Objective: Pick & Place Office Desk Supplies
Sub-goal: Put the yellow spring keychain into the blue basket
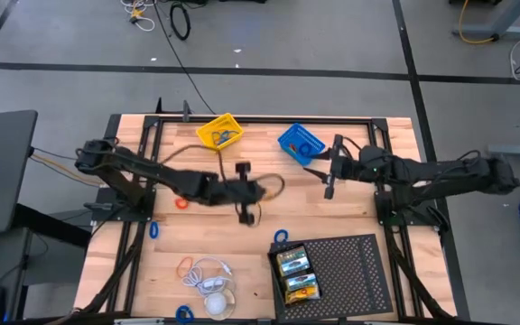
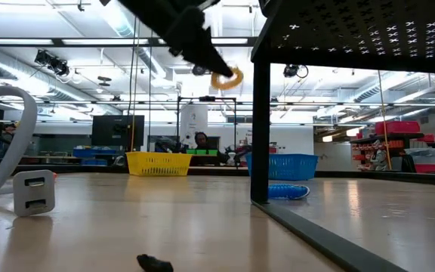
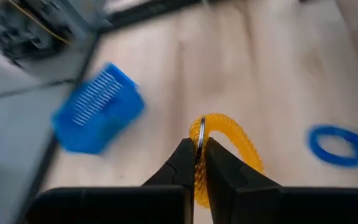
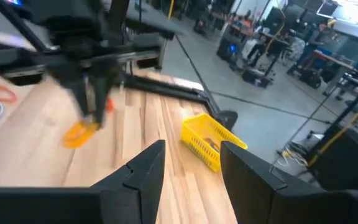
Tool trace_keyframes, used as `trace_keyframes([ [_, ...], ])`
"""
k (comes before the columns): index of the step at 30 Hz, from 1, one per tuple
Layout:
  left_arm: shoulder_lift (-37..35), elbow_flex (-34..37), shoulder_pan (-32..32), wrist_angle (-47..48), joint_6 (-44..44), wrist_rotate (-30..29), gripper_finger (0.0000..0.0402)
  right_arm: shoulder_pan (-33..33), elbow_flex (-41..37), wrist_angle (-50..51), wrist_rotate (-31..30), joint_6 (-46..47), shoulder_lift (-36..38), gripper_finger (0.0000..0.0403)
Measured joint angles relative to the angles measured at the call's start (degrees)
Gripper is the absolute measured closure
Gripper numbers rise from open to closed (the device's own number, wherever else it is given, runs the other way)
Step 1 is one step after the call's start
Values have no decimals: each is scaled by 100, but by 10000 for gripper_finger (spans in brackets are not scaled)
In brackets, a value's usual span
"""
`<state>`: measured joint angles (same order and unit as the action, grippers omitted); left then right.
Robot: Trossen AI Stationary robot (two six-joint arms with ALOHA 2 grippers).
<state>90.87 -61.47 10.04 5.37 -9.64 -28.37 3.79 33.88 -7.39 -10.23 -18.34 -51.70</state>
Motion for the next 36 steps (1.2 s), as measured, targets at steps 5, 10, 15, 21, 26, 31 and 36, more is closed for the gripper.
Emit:
trace_keyframes([
  [5,-266,-13,-693,-960,-751,446,385,838,-167,-529,1134,139,0,238],
  [10,-156,-4,-1584,-1850,-1065,1192,385,1758,-170,-617,2126,600,-4,238],
  [15,53,-2,-2266,-2801,-1050,2039,385,2575,-172,-748,2861,1185,-49,238],
  [21,412,-123,-2671,-3776,-1052,2904,385,3215,-174,-1563,3863,1944,-520,238],
  [26,883,-590,-2751,-3811,-1171,2985,385,3385,-81,-2002,4199,2109,-1180,238],
  [31,1292,-988,-2739,-3806,-1293,3048,385,3386,-13,-2297,4206,2115,-1576,238],
  [36,1457,-1117,-2792,-3793,-1303,3192,385,3461,-10,-2290,4132,2159,-1587,238],
])
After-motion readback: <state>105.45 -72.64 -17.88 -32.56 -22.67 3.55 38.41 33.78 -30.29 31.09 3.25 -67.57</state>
